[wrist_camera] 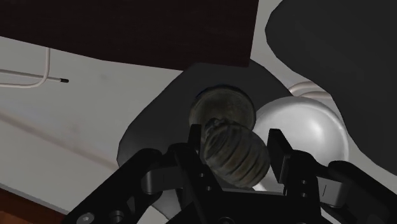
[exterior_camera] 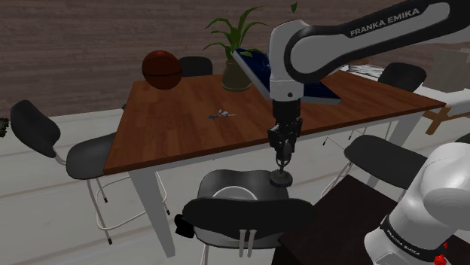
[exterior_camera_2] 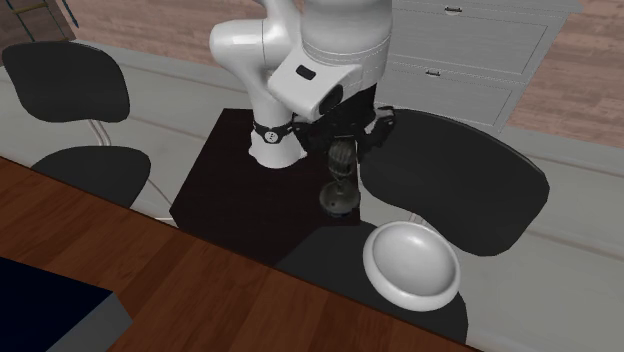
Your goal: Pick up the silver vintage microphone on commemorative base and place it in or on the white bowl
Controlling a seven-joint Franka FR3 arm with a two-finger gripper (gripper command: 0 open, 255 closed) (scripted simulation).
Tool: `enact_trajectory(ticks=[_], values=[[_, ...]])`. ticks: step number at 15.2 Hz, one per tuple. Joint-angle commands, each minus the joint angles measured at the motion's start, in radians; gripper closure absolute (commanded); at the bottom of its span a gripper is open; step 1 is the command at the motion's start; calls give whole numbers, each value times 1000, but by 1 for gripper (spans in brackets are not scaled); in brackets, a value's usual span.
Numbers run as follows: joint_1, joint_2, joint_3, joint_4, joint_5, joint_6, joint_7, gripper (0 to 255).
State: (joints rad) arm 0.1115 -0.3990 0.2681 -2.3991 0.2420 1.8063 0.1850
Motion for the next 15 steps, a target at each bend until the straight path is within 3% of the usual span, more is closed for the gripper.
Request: enact_trajectory(ticks=[1, 12, 15], values=[[15, 38, 31, 49, 11, -3, 47, 255], [82, 329, 183, 428, -25, -54, 318, 255], [84, 337, 184, 396, -26, -14, 314, 255]])
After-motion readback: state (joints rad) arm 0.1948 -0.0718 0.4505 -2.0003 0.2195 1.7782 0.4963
